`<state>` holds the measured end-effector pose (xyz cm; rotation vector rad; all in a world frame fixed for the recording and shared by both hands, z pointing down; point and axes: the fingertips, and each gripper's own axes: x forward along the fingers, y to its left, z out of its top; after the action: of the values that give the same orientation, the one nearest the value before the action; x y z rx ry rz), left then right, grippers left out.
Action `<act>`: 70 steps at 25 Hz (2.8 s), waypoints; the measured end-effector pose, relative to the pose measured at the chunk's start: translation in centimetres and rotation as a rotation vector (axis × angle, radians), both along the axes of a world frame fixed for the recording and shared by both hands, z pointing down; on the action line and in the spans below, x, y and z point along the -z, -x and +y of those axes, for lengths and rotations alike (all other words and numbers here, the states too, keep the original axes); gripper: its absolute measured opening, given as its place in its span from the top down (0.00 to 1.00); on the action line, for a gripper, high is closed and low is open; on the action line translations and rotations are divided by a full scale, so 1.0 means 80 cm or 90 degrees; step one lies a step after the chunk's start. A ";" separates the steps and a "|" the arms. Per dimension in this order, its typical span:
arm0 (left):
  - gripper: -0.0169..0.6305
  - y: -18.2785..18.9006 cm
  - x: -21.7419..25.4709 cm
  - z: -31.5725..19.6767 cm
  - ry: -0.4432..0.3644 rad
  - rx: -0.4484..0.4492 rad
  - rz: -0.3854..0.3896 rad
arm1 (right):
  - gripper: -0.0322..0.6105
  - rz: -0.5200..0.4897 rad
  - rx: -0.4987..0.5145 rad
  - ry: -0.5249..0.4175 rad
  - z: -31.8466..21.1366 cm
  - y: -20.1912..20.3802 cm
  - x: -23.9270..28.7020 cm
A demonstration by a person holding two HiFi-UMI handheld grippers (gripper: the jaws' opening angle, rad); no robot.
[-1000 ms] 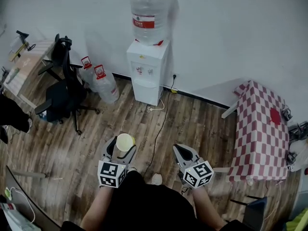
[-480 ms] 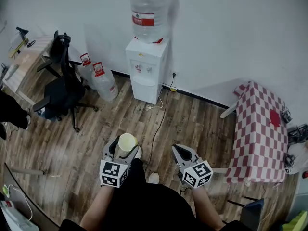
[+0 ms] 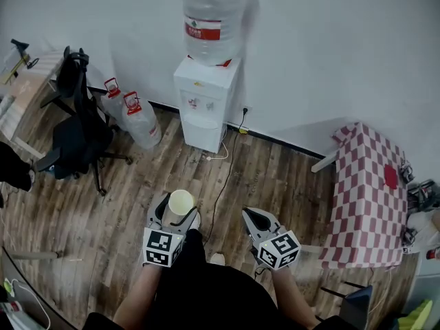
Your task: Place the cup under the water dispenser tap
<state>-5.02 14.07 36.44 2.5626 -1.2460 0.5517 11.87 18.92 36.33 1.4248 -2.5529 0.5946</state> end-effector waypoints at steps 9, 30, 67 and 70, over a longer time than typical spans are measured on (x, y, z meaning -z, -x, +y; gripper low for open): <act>0.42 0.005 -0.015 -0.116 0.019 -0.029 0.003 | 0.93 0.023 0.006 0.013 -0.113 0.016 0.002; 0.42 0.021 -0.031 -0.289 0.035 -0.118 0.040 | 0.93 0.061 -0.070 0.022 -0.250 0.054 0.011; 0.42 -0.012 -0.338 -0.542 0.087 0.092 -0.033 | 0.93 0.071 0.204 0.044 -0.545 0.073 -0.239; 0.42 -0.015 -0.378 -0.563 0.083 0.086 -0.037 | 0.93 0.077 0.205 0.050 -0.549 0.069 -0.281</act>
<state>-3.84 -30.94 66.64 2.3507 -1.3438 0.6606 6.34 -25.01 58.82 0.9646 -2.5536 0.5291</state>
